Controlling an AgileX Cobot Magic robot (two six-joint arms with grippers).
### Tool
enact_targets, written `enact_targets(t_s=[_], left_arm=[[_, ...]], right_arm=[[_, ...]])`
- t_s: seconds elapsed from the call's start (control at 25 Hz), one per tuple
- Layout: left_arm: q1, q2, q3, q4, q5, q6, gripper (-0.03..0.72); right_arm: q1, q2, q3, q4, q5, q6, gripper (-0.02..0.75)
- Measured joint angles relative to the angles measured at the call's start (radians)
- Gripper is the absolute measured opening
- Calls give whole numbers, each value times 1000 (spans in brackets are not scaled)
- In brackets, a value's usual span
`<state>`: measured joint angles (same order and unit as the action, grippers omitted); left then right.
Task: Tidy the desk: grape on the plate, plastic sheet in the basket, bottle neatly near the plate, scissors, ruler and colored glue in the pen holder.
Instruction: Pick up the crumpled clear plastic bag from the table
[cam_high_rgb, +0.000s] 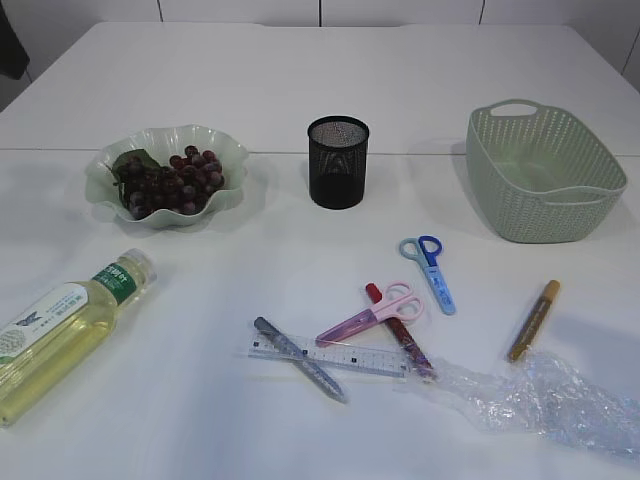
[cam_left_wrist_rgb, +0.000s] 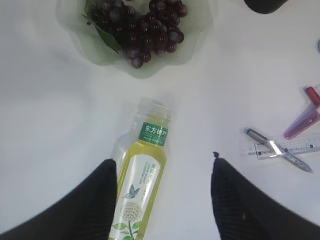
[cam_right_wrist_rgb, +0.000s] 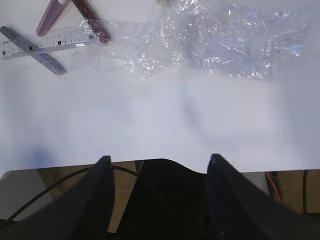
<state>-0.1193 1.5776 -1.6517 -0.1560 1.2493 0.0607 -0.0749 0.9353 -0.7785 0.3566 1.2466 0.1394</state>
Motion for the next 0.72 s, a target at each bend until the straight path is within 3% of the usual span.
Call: enact_targets(t_s=[0.2, 0.52, 0.64, 0.72], left_arm=[[0, -69, 68, 4, 0, 0, 434], [0, -100, 74, 3, 0, -2, 434], [0, -100, 74, 0, 0, -2, 434], [0, -100, 74, -2, 0, -2, 434]], right_arm=[[0, 0, 0, 14, -6, -21, 440], [0, 85, 0, 14, -96, 19, 440], [42, 139, 0, 7, -159, 48, 440], [119, 177, 0, -23, -203, 105, 440]])
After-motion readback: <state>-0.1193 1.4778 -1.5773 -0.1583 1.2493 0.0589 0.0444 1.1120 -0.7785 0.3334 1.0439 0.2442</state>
